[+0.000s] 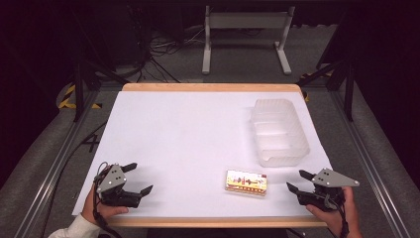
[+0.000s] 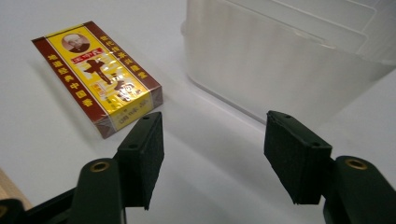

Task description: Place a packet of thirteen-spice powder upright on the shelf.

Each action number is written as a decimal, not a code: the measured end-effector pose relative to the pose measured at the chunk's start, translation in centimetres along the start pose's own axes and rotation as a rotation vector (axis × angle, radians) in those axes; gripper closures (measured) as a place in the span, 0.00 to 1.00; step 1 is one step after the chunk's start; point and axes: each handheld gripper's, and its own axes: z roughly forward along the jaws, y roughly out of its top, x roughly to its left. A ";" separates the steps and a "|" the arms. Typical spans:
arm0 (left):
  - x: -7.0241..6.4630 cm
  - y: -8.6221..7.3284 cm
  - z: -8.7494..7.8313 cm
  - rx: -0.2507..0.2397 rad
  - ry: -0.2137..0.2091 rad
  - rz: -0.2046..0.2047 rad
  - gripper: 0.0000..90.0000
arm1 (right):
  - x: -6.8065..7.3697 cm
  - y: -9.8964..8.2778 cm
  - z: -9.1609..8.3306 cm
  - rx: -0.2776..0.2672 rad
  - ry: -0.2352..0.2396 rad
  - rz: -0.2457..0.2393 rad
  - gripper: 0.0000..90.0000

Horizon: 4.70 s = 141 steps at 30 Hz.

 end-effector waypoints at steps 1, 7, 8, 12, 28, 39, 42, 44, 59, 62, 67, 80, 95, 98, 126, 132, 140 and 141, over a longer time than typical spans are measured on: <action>0.0 0.0 0.0 0.000 -0.002 0.005 0.10 | 0.2 0.1 0.0 0.001 0.006 -0.004 0.43; -0.3 -0.3 -0.3 0.005 -0.003 0.009 0.10 | 1.0 1.0 0.1 0.012 0.052 -0.034 0.42; -0.3 -0.4 -0.4 0.007 -0.002 0.013 0.10 | 1.2 1.2 0.2 0.014 0.060 -0.039 0.42; -0.5 -0.7 -1.0 0.009 0.006 0.002 0.10 | 2.3 2.4 1.0 0.039 0.104 -0.094 0.41; -1.2 -1.8 -2.3 0.034 0.035 -0.014 0.10 | 8.2 8.9 7.1 0.220 0.312 -0.379 0.35; -1.2 -2.1 -2.5 0.038 0.034 -0.016 0.10 | 9.1 11.3 12.2 0.334 0.399 -0.439 0.31; -1.2 -2.1 -2.5 0.039 0.031 -0.014 0.10 | 9.3 11.3 13.1 0.373 0.416 -0.452 0.30; -1.2 -2.1 -2.5 0.045 0.030 -0.013 0.10 | 9.4 11.3 13.5 0.386 0.421 -0.449 0.29; -1.3 -2.0 -2.2 0.052 0.024 -0.007 0.10 | 9.7 11.2 14.6 0.409 0.379 -0.439 0.34; -1.2 -2.0 -2.2 0.053 0.024 -0.008 0.10 | 9.4 11.6 14.0 0.368 0.366 -0.420 0.34; -1.2 -2.0 -2.2 0.052 0.023 -0.008 0.10 | 8.9 12.4 12.3 0.277 0.335 -0.371 0.35; -1.3 -1.9 -2.2 0.051 0.023 -0.010 0.10 | 7.6 13.6 8.9 0.091 0.261 -0.254 0.36; -1.2 -1.9 -2.2 0.055 0.028 -0.005 0.10 | 6.4 14.9 7.7 -0.095 0.136 -0.151 0.36; -1.2 -1.9 -2.2 0.057 0.028 -0.005 0.10 | 5.7 15.5 7.5 -0.138 0.096 -0.117 0.36; -1.2 -2.0 -2.1 0.059 0.025 -0.005 0.10 | -0.2 15.3 8.5 -0.239 -0.226 0.156 0.36; -1.2 -2.0 -2.1 0.058 0.022 -0.004 0.10 | -1.1 14.8 8.8 -0.239 -0.255 0.196 0.36; -1.2 -2.0 -2.2 0.058 0.021 0.000 0.10 | -1.6 13.9 9.2 -0.209 -0.266 0.212 0.36; -1.2 -2.0 -2.2 0.058 0.021 0.000 0.10 | -1.7 13.7 9.2 -0.207 -0.264 0.217 0.36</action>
